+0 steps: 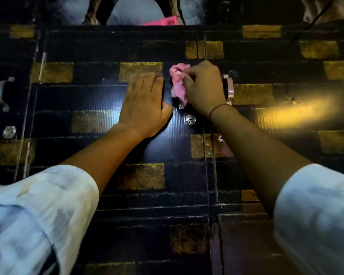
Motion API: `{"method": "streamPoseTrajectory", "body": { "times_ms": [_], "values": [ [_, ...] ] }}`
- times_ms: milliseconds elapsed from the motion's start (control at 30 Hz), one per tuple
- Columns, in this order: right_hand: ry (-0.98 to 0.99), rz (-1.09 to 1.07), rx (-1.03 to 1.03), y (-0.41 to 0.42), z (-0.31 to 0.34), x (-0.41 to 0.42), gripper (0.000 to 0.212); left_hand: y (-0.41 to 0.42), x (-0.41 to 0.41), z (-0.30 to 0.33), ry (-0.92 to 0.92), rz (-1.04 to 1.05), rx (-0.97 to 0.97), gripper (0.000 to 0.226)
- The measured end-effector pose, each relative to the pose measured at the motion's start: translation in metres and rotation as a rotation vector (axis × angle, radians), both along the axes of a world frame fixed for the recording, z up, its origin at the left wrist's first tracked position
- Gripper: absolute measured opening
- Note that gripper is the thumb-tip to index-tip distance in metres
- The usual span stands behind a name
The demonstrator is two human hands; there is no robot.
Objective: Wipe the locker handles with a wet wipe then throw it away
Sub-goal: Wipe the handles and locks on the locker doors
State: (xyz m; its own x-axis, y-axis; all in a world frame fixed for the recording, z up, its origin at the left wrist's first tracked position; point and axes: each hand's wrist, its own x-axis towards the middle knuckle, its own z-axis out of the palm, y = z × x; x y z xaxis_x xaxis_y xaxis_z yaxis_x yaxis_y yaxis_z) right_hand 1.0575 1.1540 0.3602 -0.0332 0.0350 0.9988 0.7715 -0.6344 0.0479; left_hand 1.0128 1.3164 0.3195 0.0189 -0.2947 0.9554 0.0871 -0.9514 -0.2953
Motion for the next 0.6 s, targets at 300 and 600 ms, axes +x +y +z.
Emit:
{"method": "streamPoseTrajectory", "body": {
  "times_ms": [300, 600],
  "values": [
    [-0.019, 0.186, 0.027, 0.009, -0.023, -0.015, 0.016, 0.007, 0.003, -0.004, 0.013, -0.082, 0.003, 0.064],
    [0.328, 0.338, 0.196, 0.003, 0.012, -0.021, 0.019, 0.007, 0.004, -0.009, 0.039, -0.058, -0.015, 0.072]
  ]
}}
